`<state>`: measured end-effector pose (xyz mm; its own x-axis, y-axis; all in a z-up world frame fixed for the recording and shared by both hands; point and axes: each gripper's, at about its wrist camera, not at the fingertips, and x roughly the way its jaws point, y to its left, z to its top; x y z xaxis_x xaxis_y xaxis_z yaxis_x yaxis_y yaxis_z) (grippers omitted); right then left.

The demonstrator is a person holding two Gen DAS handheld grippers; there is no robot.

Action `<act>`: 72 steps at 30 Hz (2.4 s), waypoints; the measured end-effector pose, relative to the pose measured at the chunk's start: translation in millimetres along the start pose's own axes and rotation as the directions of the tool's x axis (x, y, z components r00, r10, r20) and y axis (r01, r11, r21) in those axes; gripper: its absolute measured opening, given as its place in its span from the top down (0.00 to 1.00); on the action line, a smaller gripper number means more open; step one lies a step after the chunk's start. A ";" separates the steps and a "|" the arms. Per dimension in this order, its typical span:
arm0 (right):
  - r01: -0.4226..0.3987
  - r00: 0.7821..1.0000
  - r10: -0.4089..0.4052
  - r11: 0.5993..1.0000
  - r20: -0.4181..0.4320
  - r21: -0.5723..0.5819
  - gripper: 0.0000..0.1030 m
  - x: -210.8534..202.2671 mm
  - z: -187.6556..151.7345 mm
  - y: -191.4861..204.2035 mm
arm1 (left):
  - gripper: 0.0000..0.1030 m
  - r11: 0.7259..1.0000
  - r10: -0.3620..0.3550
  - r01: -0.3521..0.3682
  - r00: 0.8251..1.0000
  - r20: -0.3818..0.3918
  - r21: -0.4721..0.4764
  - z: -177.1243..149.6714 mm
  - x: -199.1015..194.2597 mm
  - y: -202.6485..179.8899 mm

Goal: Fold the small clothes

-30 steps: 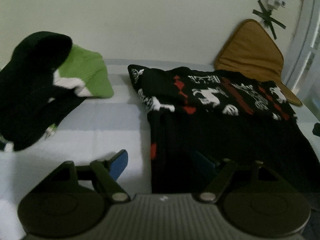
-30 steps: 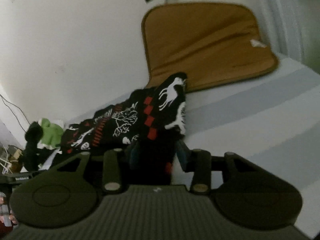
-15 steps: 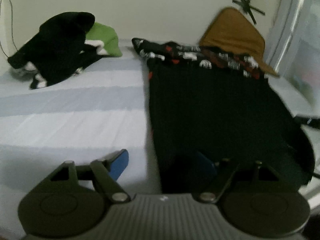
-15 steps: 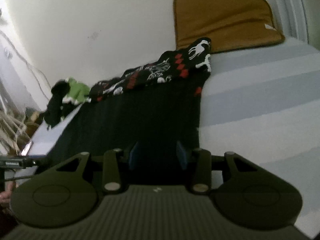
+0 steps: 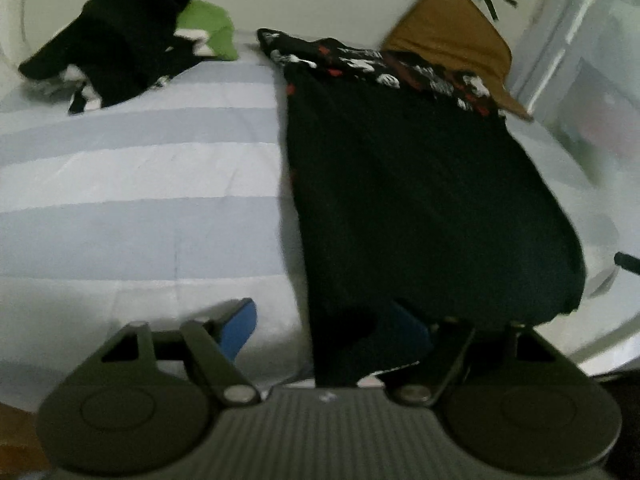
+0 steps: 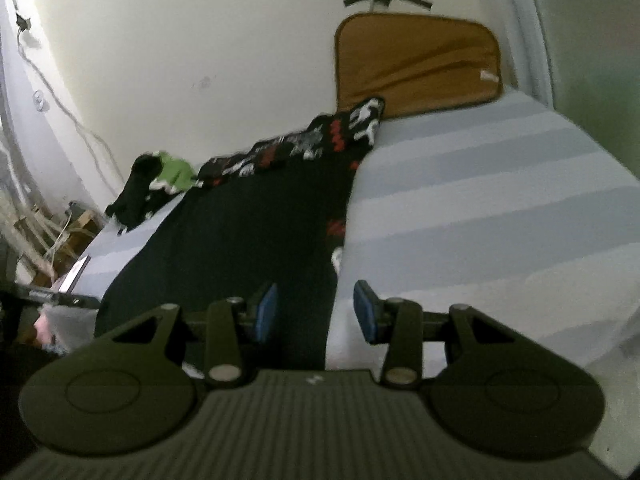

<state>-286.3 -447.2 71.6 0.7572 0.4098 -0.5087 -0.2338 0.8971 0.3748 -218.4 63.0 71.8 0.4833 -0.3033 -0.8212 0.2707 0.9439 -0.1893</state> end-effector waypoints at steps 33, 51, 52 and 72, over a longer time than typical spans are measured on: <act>-0.285 0.953 0.278 0.957 0.120 0.051 0.88 92.7 123.2 -9.4 | 0.77 0.946 -0.194 0.259 0.933 0.304 -0.193 155.9 2.2 38.4; 0.051 0.998 -0.051 0.999 0.040 -0.015 0.92 149.4 82.7 -12.2 | 0.90 0.991 -0.028 0.039 0.996 0.085 -0.130 131.3 94.6 23.6; 0.065 0.997 -0.064 0.998 0.053 -0.024 0.92 144.6 80.2 -10.9 | 0.90 0.994 -0.018 0.028 0.995 0.094 -0.109 126.7 92.1 20.0; 0.173 0.964 -0.125 0.966 0.235 -0.194 0.35 160.1 108.0 53.5 | 0.46 0.992 0.058 -0.096 0.925 0.375 0.082 166.0 68.3 -22.4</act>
<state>-111.8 -351.3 93.9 0.9024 0.2440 -0.3552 -0.2132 0.9691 0.1240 -53.3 -0.6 109.4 0.7753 -0.2749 -0.5687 0.2906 0.9546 -0.0652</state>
